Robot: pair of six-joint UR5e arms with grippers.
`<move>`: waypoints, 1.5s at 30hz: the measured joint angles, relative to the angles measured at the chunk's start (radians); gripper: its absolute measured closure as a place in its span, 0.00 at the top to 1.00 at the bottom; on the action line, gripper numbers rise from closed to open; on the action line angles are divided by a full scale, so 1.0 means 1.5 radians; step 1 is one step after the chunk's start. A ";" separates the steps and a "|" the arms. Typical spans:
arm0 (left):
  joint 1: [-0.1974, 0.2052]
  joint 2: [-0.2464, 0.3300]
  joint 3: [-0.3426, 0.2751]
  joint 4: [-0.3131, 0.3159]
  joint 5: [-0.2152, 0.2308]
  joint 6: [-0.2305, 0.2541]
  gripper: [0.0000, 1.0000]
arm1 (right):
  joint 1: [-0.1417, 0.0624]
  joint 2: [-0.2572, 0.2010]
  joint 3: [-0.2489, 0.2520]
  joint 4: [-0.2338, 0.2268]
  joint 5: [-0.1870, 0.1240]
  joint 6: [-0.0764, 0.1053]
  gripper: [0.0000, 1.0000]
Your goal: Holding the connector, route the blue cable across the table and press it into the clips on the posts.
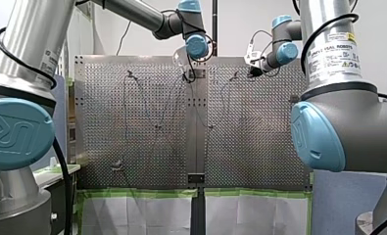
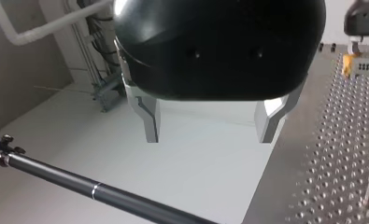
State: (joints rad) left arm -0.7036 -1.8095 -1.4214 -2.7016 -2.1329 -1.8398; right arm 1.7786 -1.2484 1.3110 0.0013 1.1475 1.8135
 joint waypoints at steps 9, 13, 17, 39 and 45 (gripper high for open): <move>-0.006 0.003 -0.050 0.050 -0.016 -0.032 1.00 | 0.003 0.000 0.000 0.000 0.000 -0.001 0.00; -0.006 0.003 -0.076 0.077 -0.016 -0.034 1.00 | 0.004 0.000 0.000 0.000 0.000 -0.001 0.00; -0.006 0.003 -0.102 0.101 -0.015 -0.035 1.00 | 0.004 0.001 0.003 -0.001 0.001 -0.001 0.00; -0.006 0.003 -0.224 0.224 -0.015 -0.029 1.00 | 0.005 0.001 0.012 -0.003 0.002 -0.003 0.00; 0.000 -0.003 -0.260 0.260 -0.015 -0.030 1.00 | 0.005 0.001 0.012 -0.003 0.002 -0.003 0.00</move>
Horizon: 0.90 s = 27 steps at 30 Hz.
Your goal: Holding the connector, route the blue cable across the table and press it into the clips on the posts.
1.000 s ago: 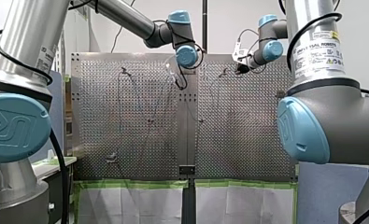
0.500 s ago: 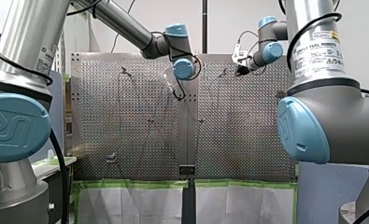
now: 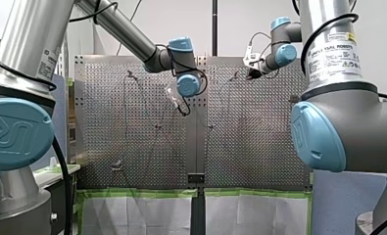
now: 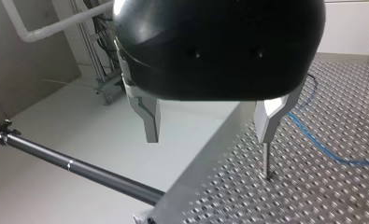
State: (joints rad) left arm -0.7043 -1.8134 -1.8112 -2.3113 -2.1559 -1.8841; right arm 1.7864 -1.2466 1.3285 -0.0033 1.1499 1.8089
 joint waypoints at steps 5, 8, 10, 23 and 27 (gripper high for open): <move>-0.002 -0.023 -0.028 0.028 -0.001 0.000 1.00 | 0.000 0.000 0.000 0.000 0.000 0.000 0.00; -0.001 -0.039 -0.046 0.045 -0.002 0.001 1.00 | 0.000 0.001 0.000 0.000 0.000 0.000 0.00; -0.002 -0.051 -0.057 0.057 -0.002 0.003 1.00 | 0.000 0.001 0.000 0.000 0.000 0.000 0.00; -0.004 -0.082 -0.131 0.131 -0.001 0.005 1.00 | -0.003 0.002 0.000 0.000 0.001 -0.001 0.00; -0.002 -0.082 -0.154 0.154 -0.001 0.005 1.00 | -0.003 0.002 0.000 0.000 0.002 -0.001 0.00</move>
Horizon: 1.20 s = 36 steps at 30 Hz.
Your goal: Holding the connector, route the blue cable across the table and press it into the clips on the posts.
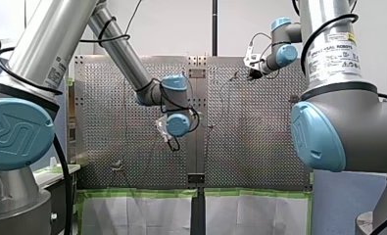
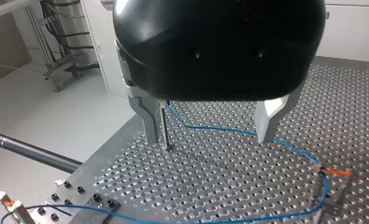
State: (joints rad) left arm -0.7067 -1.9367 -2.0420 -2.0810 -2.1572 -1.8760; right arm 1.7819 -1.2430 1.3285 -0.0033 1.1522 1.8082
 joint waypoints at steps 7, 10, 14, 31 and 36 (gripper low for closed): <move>0.002 -0.001 -0.045 0.045 0.000 0.000 1.00 | -0.001 0.001 0.000 0.000 0.003 -0.001 0.00; 0.002 -0.001 -0.062 0.062 0.000 0.000 1.00 | 0.001 0.002 0.000 0.000 0.005 -0.002 0.00; 0.003 -0.001 -0.086 0.086 0.000 0.000 1.00 | 0.003 0.002 0.000 0.001 0.006 -0.004 0.00; 0.006 -0.001 -0.151 0.152 -0.001 0.000 1.00 | 0.005 0.003 0.001 0.004 0.006 -0.009 0.00; 0.006 -0.001 -0.152 0.152 -0.001 0.000 1.00 | 0.005 0.003 0.001 0.004 0.006 -0.009 0.00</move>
